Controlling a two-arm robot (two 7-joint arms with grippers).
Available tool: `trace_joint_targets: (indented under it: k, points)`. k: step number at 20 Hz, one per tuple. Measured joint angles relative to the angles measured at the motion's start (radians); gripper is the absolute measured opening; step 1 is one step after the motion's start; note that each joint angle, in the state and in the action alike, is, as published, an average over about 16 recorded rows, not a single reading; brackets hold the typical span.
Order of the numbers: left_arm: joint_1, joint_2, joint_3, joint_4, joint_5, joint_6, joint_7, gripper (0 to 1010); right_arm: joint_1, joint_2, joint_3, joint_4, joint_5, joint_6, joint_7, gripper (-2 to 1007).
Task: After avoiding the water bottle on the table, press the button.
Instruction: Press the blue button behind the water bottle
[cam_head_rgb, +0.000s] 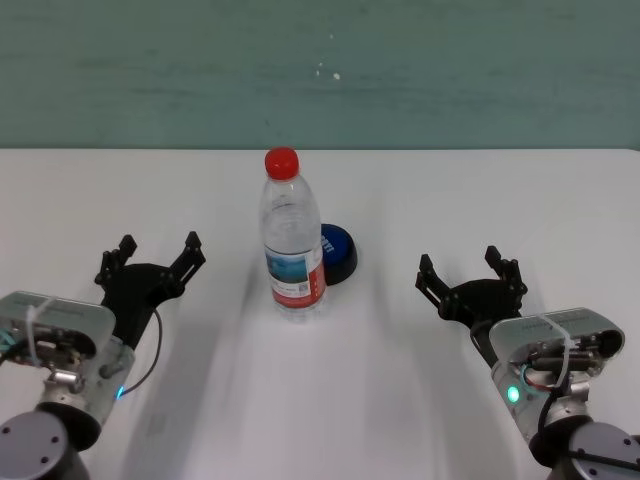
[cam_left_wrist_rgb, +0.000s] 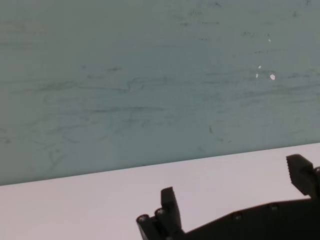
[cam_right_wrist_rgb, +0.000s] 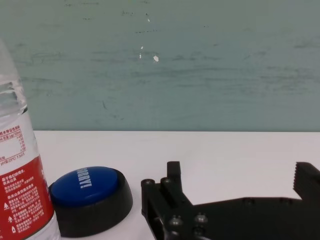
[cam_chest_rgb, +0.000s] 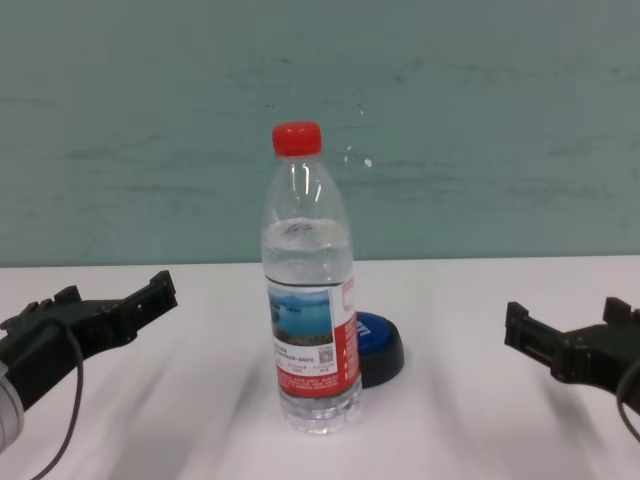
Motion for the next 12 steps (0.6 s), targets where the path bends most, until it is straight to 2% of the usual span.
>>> trace_joint_targets:
  k: [12]
  points:
    - [0.000,0.000,0.000,0.000,0.000,0.000,0.000,1010,0.000,0.000,0.000,0.000,0.000,0.000,0.000,1004]
